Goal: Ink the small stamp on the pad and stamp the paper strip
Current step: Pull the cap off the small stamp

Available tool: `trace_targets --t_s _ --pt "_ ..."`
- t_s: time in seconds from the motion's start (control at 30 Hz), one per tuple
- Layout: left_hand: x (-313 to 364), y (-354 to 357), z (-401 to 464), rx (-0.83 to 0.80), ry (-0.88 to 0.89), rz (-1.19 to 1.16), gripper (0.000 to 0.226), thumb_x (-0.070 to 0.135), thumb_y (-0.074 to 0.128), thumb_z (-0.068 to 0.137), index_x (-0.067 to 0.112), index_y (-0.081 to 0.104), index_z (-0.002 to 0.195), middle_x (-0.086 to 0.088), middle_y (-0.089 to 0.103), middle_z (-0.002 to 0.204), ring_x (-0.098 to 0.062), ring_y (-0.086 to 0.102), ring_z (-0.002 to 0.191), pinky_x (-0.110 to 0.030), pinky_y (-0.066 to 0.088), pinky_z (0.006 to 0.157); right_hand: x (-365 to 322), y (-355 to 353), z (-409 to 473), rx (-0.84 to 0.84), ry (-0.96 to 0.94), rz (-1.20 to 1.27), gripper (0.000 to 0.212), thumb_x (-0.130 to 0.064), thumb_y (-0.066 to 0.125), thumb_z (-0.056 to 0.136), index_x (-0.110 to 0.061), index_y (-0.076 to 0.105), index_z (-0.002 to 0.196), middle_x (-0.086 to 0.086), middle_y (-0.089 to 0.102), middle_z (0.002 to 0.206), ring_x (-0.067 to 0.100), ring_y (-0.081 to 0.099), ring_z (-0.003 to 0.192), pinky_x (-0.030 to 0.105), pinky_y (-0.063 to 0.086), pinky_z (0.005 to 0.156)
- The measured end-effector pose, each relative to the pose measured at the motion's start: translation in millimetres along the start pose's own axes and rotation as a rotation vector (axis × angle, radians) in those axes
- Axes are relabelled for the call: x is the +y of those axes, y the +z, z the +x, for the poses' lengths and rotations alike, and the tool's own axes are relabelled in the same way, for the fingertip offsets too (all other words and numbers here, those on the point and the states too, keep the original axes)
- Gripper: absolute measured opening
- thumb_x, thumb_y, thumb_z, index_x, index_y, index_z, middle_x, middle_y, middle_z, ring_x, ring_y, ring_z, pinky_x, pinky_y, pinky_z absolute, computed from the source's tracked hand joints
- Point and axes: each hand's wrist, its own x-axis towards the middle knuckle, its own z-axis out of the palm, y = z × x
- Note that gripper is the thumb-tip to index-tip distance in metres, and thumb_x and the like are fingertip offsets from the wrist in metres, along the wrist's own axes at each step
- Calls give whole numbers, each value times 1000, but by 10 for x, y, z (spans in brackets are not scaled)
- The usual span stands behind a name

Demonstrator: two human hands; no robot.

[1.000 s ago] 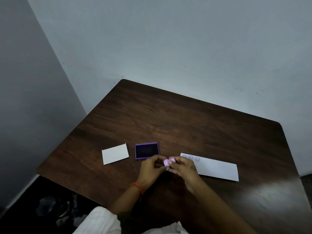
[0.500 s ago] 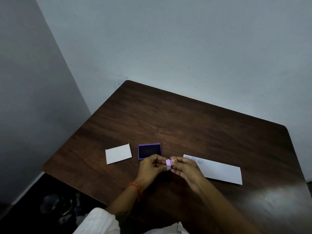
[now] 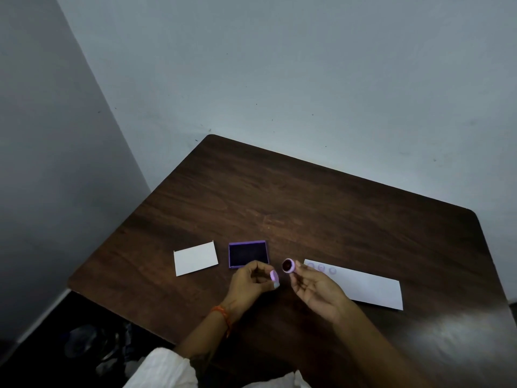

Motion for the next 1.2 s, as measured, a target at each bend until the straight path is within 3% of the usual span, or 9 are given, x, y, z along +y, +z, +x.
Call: trace_targets --t_s 0.07,0.2,0.4,0.6,0.77,0.93,1.07,1.2 --pt "-31 -15 10 6 14 22 32 4 74 72 16 66 100 -4 72 101 -13 70 91 -22 56 77 14 -2 -10 -34 16 77 15 3 68 66 1 75 79 13 77 86 18 72 77 24 59 58" --pt "-67 -37 28 39 45 167 28 6 73 74 18 68 98 -2 71 100 -14 67 95 -25 54 87 39 -1 -3 -77 31 160 20 5 67 65 4 71 85 15 75 85 19 73 73 26 59 58" --pt "-102 -80 47 84 100 427 26 21 73 77 18 69 103 2 69 106 -4 61 92 -14 46 80 22 56 -16 -112 23 171 16 5 65 68 3 71 82 15 75 83 19 72 70 27 59 58" --pt "-101 -124 89 80 186 677 37 24 73 77 17 64 113 -4 62 120 -11 58 103 -23 46 93 12 112 -26 -173 19 160 23 7 58 72 1 74 87 18 74 96 22 73 80 29 60 61" --pt "-64 -237 84 198 272 698 35 19 72 76 19 65 110 -2 62 117 -4 55 88 -15 42 82 9 168 -19 -176 -17 177 20 7 61 70 2 71 87 19 74 95 25 72 87 34 61 66" --pt "-42 -473 84 395 330 797 44 25 72 76 23 59 118 -1 57 123 -18 46 115 -26 37 97 31 236 -12 -169 -40 210 23 7 65 65 4 71 87 19 75 93 25 73 86 35 62 68" --pt "-47 -641 126 442 342 901 61 32 76 70 24 53 126 -1 52 133 -25 37 130 -37 32 106 40 281 19 -194 -25 193 24 8 62 67 5 72 89 19 74 97 24 72 89 34 61 73" --pt "-86 -747 220 315 337 1043 76 43 72 72 28 36 138 4 32 152 -24 5 146 -44 4 118 65 322 86 -218 -39 156 27 10 59 71 6 70 95 23 71 106 28 69 98 35 60 77"
